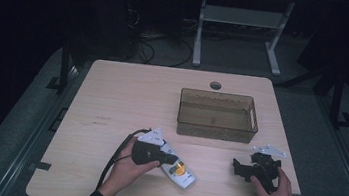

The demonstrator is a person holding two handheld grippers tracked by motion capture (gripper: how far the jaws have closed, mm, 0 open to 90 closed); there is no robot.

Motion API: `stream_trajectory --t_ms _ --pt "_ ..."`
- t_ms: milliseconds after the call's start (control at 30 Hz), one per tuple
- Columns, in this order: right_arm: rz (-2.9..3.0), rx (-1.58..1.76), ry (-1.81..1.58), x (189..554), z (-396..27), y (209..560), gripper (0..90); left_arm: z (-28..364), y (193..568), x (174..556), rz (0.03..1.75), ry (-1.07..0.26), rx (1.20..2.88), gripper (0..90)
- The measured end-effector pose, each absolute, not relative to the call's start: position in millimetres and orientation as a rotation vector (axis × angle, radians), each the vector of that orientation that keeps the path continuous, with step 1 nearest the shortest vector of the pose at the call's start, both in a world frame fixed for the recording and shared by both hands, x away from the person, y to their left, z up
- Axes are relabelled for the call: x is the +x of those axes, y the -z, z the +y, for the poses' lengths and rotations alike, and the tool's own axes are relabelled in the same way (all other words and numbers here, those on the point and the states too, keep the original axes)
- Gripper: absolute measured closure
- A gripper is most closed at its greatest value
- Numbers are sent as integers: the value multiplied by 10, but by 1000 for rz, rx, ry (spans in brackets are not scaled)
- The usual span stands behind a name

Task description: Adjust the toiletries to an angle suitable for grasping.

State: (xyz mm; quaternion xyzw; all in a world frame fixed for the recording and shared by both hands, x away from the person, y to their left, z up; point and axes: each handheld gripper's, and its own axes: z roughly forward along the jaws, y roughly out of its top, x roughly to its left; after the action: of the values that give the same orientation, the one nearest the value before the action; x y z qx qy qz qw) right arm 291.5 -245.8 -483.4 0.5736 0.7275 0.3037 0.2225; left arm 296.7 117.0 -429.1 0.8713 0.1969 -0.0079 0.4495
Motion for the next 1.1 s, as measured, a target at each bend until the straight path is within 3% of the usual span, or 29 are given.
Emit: stream_trajectory --t_ms 600,1100 --pt "2010 1584 -839 2915 -2458 4834 0 610 4398 2966 397 108 2168 900" --pt "2010 1583 -839 2915 -2459 4834 0 478 4522 2982 398 140 2208 900"
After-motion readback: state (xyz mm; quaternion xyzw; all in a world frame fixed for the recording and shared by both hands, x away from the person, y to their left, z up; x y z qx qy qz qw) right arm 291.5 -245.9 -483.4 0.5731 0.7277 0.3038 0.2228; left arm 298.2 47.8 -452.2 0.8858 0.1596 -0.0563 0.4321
